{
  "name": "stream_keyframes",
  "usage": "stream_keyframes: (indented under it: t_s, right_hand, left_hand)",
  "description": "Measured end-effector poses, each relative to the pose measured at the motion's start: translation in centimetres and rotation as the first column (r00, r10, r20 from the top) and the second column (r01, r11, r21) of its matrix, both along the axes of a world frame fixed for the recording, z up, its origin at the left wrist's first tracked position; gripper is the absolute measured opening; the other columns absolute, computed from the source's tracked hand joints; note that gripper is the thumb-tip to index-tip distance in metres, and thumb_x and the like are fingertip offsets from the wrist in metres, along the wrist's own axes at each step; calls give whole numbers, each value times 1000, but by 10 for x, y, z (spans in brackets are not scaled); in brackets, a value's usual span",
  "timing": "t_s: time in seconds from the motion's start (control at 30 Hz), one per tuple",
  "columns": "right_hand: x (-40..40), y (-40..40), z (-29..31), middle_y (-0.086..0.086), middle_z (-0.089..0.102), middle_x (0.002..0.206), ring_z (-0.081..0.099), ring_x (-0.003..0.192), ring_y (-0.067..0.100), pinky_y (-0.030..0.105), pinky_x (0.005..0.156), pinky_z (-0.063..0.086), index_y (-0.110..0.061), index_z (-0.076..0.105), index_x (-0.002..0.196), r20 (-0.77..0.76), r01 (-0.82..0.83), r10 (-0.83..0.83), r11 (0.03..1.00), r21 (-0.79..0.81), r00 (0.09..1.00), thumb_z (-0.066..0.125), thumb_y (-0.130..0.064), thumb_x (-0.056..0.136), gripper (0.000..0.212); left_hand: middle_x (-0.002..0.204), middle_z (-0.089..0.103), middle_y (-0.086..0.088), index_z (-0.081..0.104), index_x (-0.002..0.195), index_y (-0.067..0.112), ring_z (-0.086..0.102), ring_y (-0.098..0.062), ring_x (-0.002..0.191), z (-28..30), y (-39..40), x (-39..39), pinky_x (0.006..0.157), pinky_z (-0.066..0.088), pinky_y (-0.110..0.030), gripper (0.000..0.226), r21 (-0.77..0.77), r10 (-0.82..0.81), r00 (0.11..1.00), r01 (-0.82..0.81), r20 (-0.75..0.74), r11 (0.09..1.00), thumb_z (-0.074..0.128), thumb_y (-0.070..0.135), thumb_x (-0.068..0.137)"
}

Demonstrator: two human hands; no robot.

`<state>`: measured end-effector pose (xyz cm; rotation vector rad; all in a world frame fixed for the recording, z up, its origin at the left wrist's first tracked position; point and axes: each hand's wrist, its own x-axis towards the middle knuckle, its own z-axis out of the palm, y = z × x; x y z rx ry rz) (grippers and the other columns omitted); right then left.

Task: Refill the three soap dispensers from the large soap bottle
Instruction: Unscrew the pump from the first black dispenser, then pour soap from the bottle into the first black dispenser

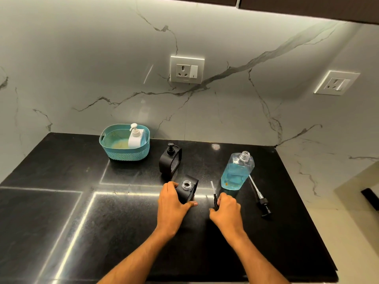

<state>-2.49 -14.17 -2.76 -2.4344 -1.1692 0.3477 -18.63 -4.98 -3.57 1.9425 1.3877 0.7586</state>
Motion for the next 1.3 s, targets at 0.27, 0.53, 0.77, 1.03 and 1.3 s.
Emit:
stream_keyframes:
  t_s: [0.27, 0.53, 0.77, 1.03, 1.3]
  right_hand:
    - [-5, -2, -16, -2, 57, 92, 59, 86, 17, 23, 69, 42, -18, 53, 90, -19, -3, 3, 1000, -7, 1000, 83, -30, 79, 34]
    - [-1, -4, -28, 1, 63, 97, 65, 93, 19, 26, 75, 51, -15, 58, 100, -15, 5, -5, 1000, -1, 1000, 86, -37, 77, 42]
    - [3, -3, -30, -2, 61, 95, 64, 91, 18, 26, 77, 51, -19, 54, 97, -13, 25, -25, 999, 27, 1000, 83, -44, 77, 44]
    - [10, -4, -29, -5, 58, 94, 61, 90, 15, 22, 75, 45, -19, 56, 101, -21, 17, -16, 999, 30, 1000, 82, -40, 80, 40]
    - [14, -1, -34, -3, 62, 96, 64, 92, 18, 27, 78, 51, -19, 59, 102, -9, 35, -34, 997, 69, 999, 81, -43, 79, 40]
  left_hand:
    - [133, 37, 6, 31, 144, 17, 42, -14, 128, -1, -13, 10, 105, 33, -20, 125, -31, -96, 995, 96, 2, 995, 96, 64, 49]
    - [154, 16, 3, 15, 160, 16, 16, -8, 140, -12, -1, 5, 118, 22, -30, 151, -101, -225, 972, 232, 72, 968, 98, 62, 42]
    - [166, 22, 0, 5, 163, 26, 25, -19, 154, -26, 17, -8, 126, 30, -47, 158, -258, -290, 952, 306, 99, 916, 93, 63, 37]
    - [160, 22, 6, 5, 163, 23, 26, -10, 148, -26, 22, -7, 122, 26, -28, 153, -238, -378, 915, 402, 141, 884, 101, 48, 47]
    - [152, 25, 16, 10, 155, 37, 32, -7, 145, -28, 22, -9, 122, 31, -27, 139, -184, -387, 908, 413, 163, 892, 95, 56, 46]
